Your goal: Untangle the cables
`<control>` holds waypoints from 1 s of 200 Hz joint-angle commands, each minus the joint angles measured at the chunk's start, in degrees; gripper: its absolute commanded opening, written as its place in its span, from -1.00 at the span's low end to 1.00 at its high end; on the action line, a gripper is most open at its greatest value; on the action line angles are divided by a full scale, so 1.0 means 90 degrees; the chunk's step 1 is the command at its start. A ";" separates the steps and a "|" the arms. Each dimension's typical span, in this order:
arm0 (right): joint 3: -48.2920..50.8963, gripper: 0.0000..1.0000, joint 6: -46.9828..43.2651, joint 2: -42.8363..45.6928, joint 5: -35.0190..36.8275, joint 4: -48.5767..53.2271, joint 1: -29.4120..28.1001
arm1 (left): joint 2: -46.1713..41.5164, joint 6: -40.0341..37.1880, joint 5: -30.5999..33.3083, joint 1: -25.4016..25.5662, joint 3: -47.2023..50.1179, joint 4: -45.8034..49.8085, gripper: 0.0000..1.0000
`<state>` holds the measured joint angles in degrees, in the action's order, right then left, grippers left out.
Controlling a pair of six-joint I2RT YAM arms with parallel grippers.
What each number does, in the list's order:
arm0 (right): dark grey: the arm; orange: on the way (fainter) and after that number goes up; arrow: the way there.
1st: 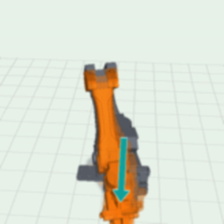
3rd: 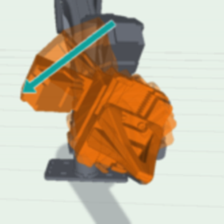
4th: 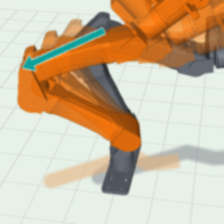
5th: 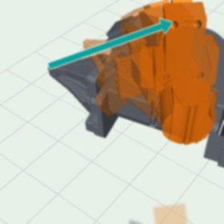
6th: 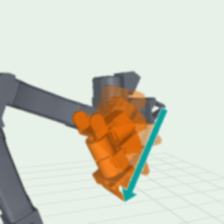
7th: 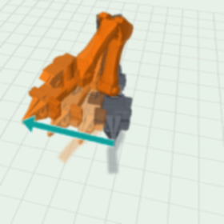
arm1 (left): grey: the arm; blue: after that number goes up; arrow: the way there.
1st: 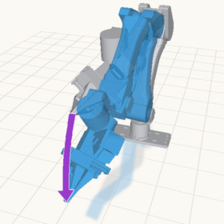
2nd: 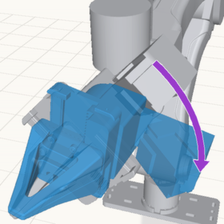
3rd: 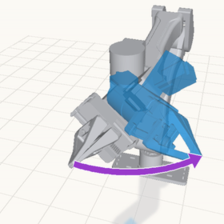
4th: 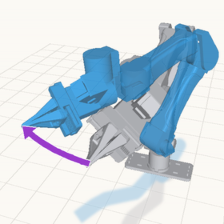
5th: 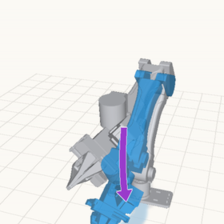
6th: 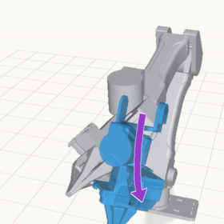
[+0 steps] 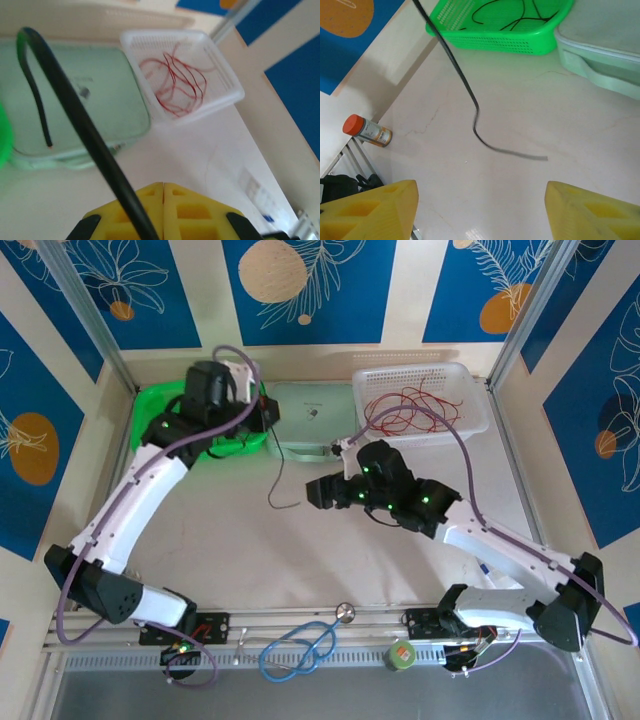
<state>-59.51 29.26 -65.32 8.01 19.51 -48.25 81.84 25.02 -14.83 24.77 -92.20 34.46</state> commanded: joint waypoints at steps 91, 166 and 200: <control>0.0746 0.36 0.0684 0.1493 0.0138 0.0907 0.0667 | 0.2547 -0.0712 0.0396 -0.1975 -0.3826 0.0518 -1.00; 0.0860 0.35 0.0774 0.1333 -0.0038 0.0815 0.0820 | 0.3260 -0.0582 0.0339 -0.2817 -0.4371 -0.0369 -1.00; 0.0860 0.35 0.0787 0.1203 -0.0108 0.0758 0.0833 | 0.3549 -0.0706 0.0486 -0.2891 -0.3964 -0.0891 -1.00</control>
<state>-52.58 35.64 -53.87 8.54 27.05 -41.10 111.48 19.38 -11.44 -0.78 -129.99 31.57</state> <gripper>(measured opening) 0.676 0.064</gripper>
